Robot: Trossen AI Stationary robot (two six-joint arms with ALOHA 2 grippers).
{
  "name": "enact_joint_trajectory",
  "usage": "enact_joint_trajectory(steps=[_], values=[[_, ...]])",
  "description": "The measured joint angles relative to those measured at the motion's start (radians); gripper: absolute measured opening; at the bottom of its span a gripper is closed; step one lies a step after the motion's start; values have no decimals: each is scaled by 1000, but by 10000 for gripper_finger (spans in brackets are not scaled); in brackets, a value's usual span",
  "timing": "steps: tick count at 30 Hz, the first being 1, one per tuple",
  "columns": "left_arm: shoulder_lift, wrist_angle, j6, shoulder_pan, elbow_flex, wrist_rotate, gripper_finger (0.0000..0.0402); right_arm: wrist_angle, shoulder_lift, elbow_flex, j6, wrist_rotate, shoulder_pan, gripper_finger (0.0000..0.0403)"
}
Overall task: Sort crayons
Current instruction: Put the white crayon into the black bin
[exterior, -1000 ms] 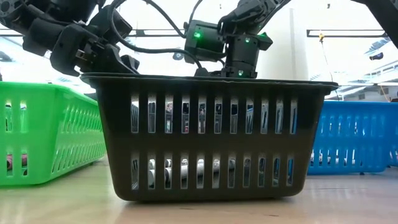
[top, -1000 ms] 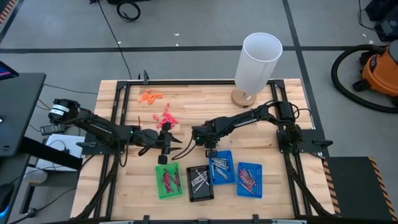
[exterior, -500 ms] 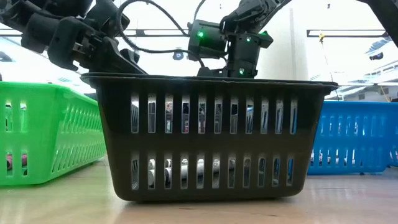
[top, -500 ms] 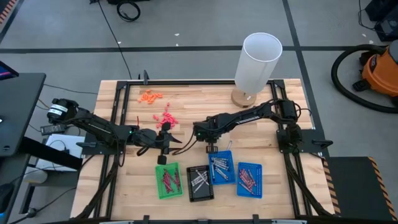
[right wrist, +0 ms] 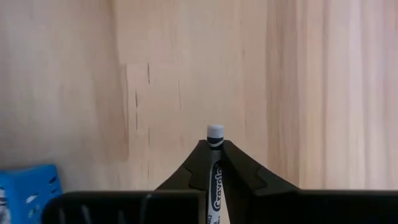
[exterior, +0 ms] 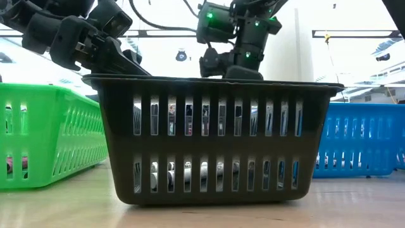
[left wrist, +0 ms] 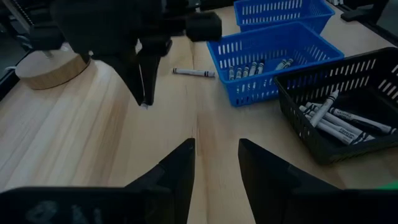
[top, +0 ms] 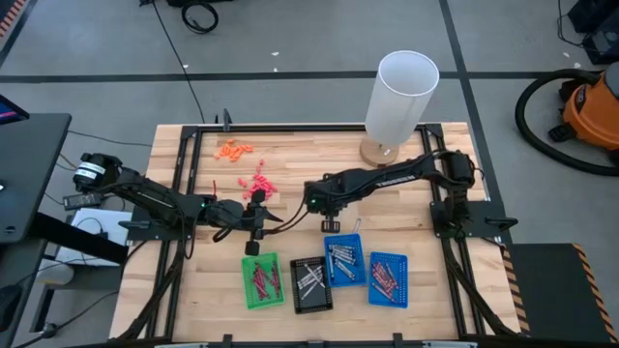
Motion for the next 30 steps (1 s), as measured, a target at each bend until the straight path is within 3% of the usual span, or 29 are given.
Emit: enact_joint_trajectory(steps=[15,21,30], values=[[0,4,8,0,0,-36,133,10,-94,2,62,-44,15,30],[0,4,-83,0,0,-36,133,101,-96,2,69,-128,81,30],[0,3,-219,0,0,-55,134,196,-96,2,69,-143,181,30]])
